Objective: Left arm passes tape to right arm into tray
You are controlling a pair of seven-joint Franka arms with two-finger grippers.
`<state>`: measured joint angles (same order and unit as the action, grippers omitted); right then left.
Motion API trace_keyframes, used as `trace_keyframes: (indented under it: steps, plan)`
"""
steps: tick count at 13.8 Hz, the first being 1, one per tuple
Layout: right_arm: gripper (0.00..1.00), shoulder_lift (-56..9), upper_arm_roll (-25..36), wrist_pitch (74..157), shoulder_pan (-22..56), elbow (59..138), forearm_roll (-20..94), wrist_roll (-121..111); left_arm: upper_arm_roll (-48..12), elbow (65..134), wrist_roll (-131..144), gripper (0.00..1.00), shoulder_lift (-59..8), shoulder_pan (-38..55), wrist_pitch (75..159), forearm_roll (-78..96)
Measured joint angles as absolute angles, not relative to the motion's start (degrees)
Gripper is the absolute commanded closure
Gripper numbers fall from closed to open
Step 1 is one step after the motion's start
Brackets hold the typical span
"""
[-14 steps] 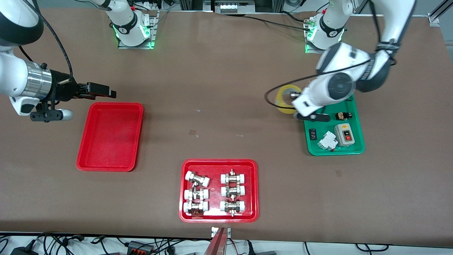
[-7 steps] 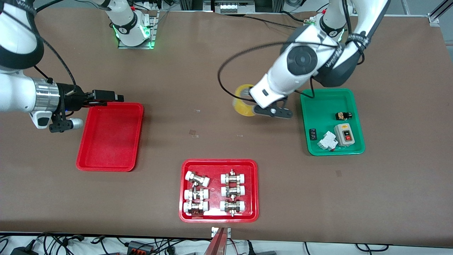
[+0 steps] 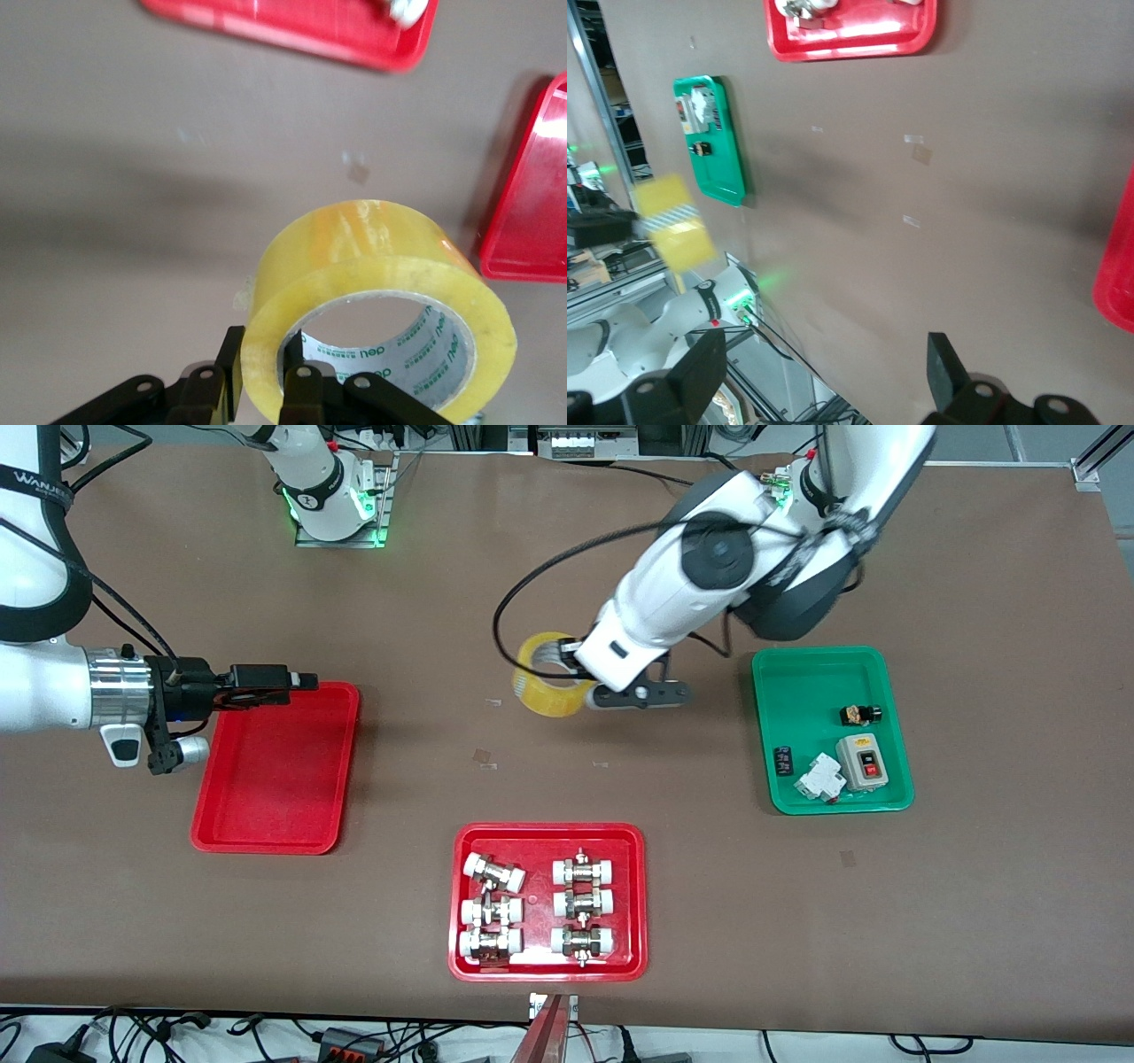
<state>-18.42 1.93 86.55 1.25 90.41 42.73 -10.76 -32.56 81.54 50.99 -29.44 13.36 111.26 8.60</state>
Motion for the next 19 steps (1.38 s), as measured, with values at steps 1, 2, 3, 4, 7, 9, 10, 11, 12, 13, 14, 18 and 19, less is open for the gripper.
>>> trace_keyframes:
  steps: [1, 2, 3, 4, 7, 9, 10, 11, 12, 13, 14, 18, 19]
  plan:
    - [0.00, -18.4, 1.9, 86.8, 1.3, 90.8, 44.2, -11.5, -32.6, 81.2, 52.1, 0.99, -31.1, 14.8, 113.3, 11.1]
    - [0.00, -18.5, 1.9, 87.1, 1.3, 91.1, 45.7, -12.4, -32.6, 80.8, 52.8, 1.00, -32.7, 16.2, 115.7, 12.9]
    - [0.00, -18.6, 1.8, 87.5, 1.4, 91.6, 46.9, -13.4, -32.5, 80.3, 53.2, 1.00, -34.2, 17.2, 118.1, 13.8]
    - [0.00, -18.7, 1.7, 88.1, 1.4, 92.2, 47.9, -14.4, -32.5, 80.0, 53.4, 1.00, -35.3, 18.0, 119.6, 14.0]
    - [0.00, -19.1, 1.4, 89.9, 1.8, 94.7, 51.2, -17.0, -32.5, 78.9, 54.1, 1.00, -36.7, 19.2, 120.8, 14.0]
    - [0.00, -19.1, 1.1, 91.8, 2.5, 96.6, 52.4, -18.4, -32.5, 78.0, 56.5, 1.00, -37.6, 20.1, 123.4, 14.1]
    - [0.00, -19.1, 1.0, 92.7, 3.2, 97.5, 52.9, -18.9, -32.5, 77.6, 58.0, 1.00, -38.2, 20.7, 124.8, 14.1]
    - [0.00, -19.1, 1.0, 93.6, 4.0, 98.3, 53.3, -19.3, -32.5, 77.3, 59.2, 1.00, -38.8, 21.5, 126.7, 14.1]
    - [0.00, -19.0, 0.9, 94.5, 4.9, 99.1, 53.6, -19.6, -32.5, 77.3, 60.5, 1.00, -39.4, 22.3, 128.6, 14.1]
    - [0.00, -18.9, 0.9, 95.4, 5.9, 99.7, 53.7, -19.9, -32.4, 77.2, 62.3, 1.00, -39.9, 23.2, 130.6, 14.1]
    - [0.00, -18.8, 0.8, 96.2, 6.8, 100.1, 53.8, -20.1, -32.4, 77.2, 64.4, 1.00, -40.3, 24.0, 132.4, 14.1]
    - [0.00, -18.3, 0.8, 97.9, 9.2, 101.9, 53.8, -20.9, -32.1, 77.1, 68.3, 1.00, -40.9, 25.8, 135.6, 14.1]
    - [0.00, -18.3, 0.8, 98.2, 9.4, 102.3, 53.8, -21.0, -31.9, 77.1, 68.4, 1.00, -41.0, 25.8, 136.0, 14.1]
